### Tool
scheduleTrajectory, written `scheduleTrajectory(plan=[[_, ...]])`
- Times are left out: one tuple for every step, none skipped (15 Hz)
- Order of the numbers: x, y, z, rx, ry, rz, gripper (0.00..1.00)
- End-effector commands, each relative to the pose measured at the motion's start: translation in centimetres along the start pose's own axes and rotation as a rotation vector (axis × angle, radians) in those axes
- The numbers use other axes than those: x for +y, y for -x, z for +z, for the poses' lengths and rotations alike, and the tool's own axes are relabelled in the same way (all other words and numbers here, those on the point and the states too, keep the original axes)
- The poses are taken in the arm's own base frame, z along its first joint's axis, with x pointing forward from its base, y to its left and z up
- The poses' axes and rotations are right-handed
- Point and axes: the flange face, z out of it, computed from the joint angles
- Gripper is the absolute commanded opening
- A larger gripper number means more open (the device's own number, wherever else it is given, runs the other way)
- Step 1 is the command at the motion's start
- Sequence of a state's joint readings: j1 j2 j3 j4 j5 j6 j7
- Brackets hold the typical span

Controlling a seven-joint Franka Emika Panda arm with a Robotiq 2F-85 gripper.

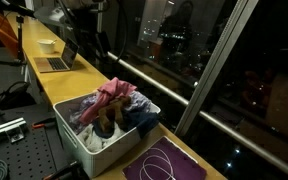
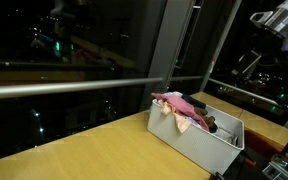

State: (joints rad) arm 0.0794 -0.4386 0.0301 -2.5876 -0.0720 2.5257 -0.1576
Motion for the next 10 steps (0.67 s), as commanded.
scheduleTrajectory(plan=[[-1.0, -4.0, 4.9, 0.005, 0.004, -0.023, 1.0], [-1.2, -4.7, 6.5, 0.001, 0.001, -0.029, 1.0], [-1.3, -5.6, 7.8, -0.005, 0.002, -0.032, 1.0], [-1.2, -6.4, 9.3, -0.012, 0.004, -0.036, 1.0], [-1.1, -7.3, 10.7, -0.019, 0.005, -0.039, 1.0], [-0.9, -8.2, 12.2, -0.031, 0.004, -0.044, 1.0], [-0.7, -8.9, 13.7, -0.043, 0.003, -0.046, 1.0], [-0.4, -9.6, 15.4, -0.057, -0.001, -0.048, 1.0], [-0.3, -10.1, 16.8, -0.071, -0.006, -0.05, 1.0], [-0.3, -10.5, 18.4, -0.086, -0.023, -0.052, 1.0]])
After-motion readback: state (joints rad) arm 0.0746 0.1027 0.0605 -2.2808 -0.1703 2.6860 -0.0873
